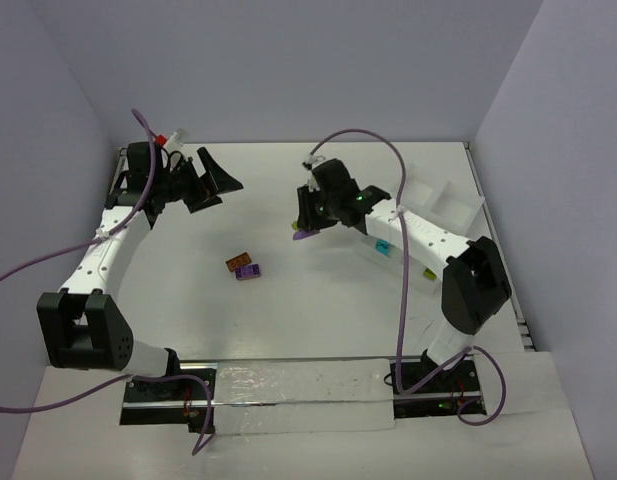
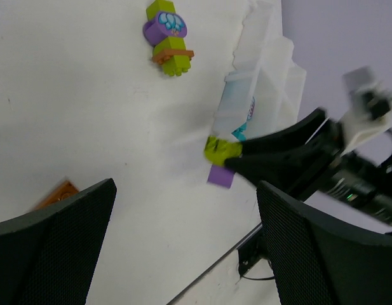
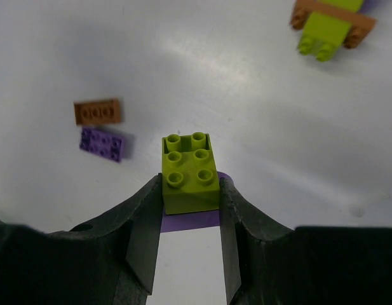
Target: Sort the legos into containers by color
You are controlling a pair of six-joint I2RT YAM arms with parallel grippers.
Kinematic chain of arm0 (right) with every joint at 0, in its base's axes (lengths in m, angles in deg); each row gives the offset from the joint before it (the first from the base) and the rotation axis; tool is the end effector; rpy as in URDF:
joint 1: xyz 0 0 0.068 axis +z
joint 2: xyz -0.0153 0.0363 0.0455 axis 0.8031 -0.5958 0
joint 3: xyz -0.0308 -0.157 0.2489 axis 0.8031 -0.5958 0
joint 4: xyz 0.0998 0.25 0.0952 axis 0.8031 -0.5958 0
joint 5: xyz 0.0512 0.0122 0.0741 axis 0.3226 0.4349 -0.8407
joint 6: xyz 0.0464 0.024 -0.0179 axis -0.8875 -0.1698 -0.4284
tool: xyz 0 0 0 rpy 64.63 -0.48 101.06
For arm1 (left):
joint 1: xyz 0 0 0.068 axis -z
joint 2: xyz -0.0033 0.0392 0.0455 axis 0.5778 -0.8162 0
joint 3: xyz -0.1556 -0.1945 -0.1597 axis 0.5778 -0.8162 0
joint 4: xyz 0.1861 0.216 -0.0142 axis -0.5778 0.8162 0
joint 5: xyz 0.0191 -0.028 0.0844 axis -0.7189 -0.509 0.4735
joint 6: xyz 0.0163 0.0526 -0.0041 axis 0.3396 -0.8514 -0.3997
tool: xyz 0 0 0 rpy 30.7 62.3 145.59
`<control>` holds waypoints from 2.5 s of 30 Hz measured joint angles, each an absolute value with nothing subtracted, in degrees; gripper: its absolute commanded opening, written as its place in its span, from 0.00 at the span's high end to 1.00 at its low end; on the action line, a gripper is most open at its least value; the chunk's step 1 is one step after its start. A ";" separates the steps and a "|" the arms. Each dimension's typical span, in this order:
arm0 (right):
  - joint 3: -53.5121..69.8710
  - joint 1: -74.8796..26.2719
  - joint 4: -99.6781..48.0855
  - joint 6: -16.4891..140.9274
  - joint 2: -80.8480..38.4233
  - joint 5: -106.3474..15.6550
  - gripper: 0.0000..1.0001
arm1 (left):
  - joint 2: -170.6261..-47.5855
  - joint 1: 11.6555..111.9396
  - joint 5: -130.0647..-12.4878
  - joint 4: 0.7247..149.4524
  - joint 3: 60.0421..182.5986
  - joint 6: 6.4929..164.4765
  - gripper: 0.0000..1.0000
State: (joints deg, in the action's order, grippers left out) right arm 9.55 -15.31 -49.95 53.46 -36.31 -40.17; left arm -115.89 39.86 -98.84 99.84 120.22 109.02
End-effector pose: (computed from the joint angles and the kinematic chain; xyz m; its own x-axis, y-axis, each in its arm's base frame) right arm 0.3189 0.2524 0.2901 -0.6978 -0.2067 -0.6858 -0.4711 0.8537 0.2221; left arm 0.3419 -0.0494 0.3472 -0.7694 -0.4064 -0.4929 0.1308 0.6549 -0.7443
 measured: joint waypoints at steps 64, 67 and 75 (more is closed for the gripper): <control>25.54 -20.94 -55.40 32.40 -40.58 -59.40 1.00 | -117.62 60.79 -91.02 95.62 119.83 102.97 0.72; 25.54 -20.94 -55.44 32.24 -40.55 -59.20 1.00 | -117.62 60.81 -90.64 95.75 119.83 103.25 1.00; 24.47 -21.22 -54.90 30.96 -39.96 -58.52 1.00 | -117.42 60.86 -90.50 95.57 119.37 103.51 1.00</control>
